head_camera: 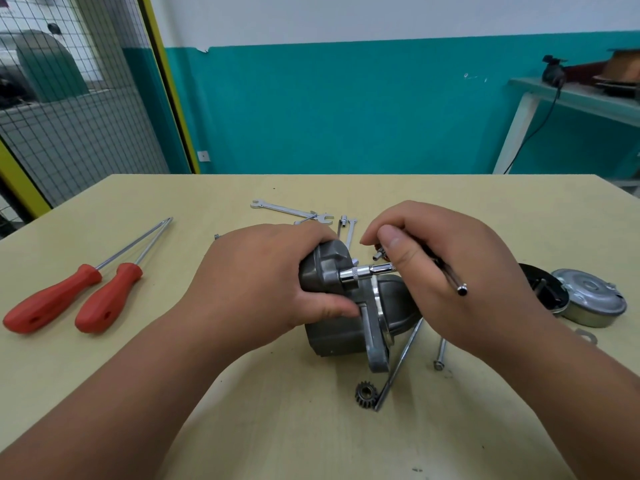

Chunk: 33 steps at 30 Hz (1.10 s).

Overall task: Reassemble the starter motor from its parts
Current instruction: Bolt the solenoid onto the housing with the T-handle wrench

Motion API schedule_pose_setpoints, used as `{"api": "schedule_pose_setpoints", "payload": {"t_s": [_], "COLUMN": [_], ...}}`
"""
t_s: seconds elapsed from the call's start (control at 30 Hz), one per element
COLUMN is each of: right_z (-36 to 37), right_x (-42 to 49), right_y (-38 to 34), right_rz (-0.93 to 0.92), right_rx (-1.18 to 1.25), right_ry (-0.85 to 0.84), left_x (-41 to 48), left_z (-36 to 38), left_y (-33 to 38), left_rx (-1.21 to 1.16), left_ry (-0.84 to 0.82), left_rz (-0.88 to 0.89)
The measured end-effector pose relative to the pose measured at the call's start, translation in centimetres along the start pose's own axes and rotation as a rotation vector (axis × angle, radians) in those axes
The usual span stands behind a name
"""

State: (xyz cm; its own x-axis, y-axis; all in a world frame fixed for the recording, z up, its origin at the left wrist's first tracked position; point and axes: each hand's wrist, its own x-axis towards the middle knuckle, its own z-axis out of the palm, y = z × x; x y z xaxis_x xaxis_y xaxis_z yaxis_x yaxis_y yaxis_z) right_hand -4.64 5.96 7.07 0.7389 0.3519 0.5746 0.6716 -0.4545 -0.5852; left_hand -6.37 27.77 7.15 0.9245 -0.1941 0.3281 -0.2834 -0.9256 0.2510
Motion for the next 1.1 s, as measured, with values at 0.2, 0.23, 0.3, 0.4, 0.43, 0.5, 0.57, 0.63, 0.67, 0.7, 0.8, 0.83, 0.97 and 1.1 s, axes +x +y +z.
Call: {"api": "schedule_pose_setpoints", "payload": {"t_s": [0.2,0.23,0.3,0.4,0.43,0.5,0.57,0.63,0.67,0.7,0.8,0.83,0.97,1.1], "right_z": [0.1,0.1,0.1,0.0,0.1,0.3,0.4,0.4,0.4,0.5,0.6,0.7,1.0,0.7], "right_x": [0.1,0.1,0.0,-0.2,-0.2,-0.3,-0.4,-0.4,-0.3,-0.3,-0.4,-0.5,-0.7,-0.5], "right_y": [-0.3,-0.3,-0.2,0.1,0.1,0.2,0.2,0.5,0.6,0.6,0.4,0.2,-0.2,-0.5], "right_rz": [0.031,0.034,0.031,-0.008,-0.05,-0.176,-0.299,-0.399,-0.436,-0.462,-0.465,-0.431,-0.163,-0.114], "right_rx": [0.0,-0.003,-0.018,-0.05,-0.078,-0.172,-0.23,-0.228,-0.225,-0.226,-0.22,-0.205,-0.045,-0.056], "right_ry": [0.007,0.005,-0.001,-0.002,0.004,0.036,0.076,0.087,0.087,0.087,0.068,0.056,0.038,0.052], "left_x": [0.0,0.0,0.0,-0.1,-0.2,-0.2,-0.1,-0.1,-0.1,-0.2,-0.3,-0.3,-0.3,-0.1], "left_z": [0.0,0.0,0.0,-0.1,-0.2,-0.3,-0.5,-0.7,-0.8,-0.9,-1.0,-1.1,-1.0,-0.6], "left_y": [0.0,0.0,0.0,-0.1,-0.1,-0.3,-0.5,-0.6,-0.6,-0.5,-0.4,-0.4,-0.3,-0.1], "left_rx": [-0.002,-0.002,-0.002,-0.03,-0.05,-0.078,-0.084,-0.081,-0.077,-0.071,-0.047,-0.035,0.008,0.048], "left_ry": [-0.001,-0.002,-0.005,-0.006,-0.009,-0.026,-0.059,-0.089,-0.095,-0.098,-0.109,-0.116,-0.12,-0.102], "left_rz": [-0.004,-0.003,0.0,0.002,-0.002,-0.013,-0.016,-0.009,-0.006,-0.004,-0.005,-0.01,-0.019,-0.015]}}
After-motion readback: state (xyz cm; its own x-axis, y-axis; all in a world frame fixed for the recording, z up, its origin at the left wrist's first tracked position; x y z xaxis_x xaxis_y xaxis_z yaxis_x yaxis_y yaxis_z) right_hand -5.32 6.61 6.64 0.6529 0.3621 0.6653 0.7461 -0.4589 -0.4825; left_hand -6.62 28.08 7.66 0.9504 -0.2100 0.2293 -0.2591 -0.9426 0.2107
